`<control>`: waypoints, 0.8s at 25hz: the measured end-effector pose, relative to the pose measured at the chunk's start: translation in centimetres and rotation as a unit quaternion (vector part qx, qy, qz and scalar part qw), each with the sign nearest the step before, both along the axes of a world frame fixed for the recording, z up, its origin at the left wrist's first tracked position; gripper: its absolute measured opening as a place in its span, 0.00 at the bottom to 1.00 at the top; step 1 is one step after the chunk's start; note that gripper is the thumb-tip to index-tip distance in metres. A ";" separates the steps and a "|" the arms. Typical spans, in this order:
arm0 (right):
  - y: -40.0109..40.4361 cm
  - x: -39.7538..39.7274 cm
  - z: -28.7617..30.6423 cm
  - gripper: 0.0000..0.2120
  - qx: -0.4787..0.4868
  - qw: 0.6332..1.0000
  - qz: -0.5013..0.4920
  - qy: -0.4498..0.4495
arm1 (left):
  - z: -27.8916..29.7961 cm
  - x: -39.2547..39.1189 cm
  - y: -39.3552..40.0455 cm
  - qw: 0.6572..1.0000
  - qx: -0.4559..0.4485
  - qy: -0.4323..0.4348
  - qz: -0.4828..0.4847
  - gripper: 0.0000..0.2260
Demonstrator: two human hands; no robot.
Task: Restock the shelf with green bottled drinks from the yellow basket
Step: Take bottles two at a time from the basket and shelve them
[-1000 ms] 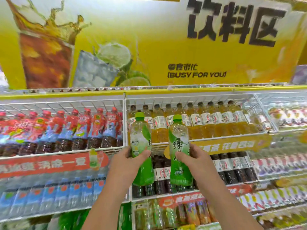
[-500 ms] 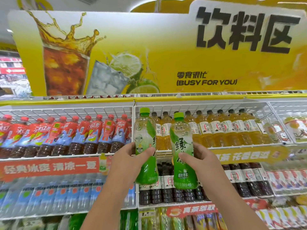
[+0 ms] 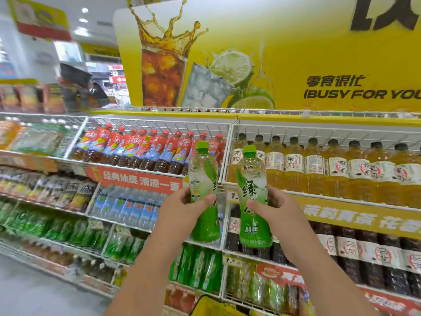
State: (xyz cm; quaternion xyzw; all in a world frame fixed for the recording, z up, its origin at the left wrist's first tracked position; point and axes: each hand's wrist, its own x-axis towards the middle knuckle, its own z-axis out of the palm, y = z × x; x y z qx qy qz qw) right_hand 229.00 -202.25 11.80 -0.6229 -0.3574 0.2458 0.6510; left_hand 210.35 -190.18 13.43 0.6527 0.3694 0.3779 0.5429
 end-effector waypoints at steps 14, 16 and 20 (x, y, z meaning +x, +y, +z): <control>16.9 -22.3 -0.9 0.17 0.010 0.996 0.090 -0.002 | -1.7 -25.2 13.2 0.995 0.001 0.013 0.098 0.13; 20.5 -26.8 -1.1 0.16 0.014 0.995 0.098 0.005 | -1.7 -30.0 16.7 0.995 0.003 0.019 0.100 0.15; 27.9 -35.8 -1.1 0.18 0.008 0.993 0.113 0.011 | -1.4 -38.9 22.9 0.993 -0.003 0.028 0.115 0.23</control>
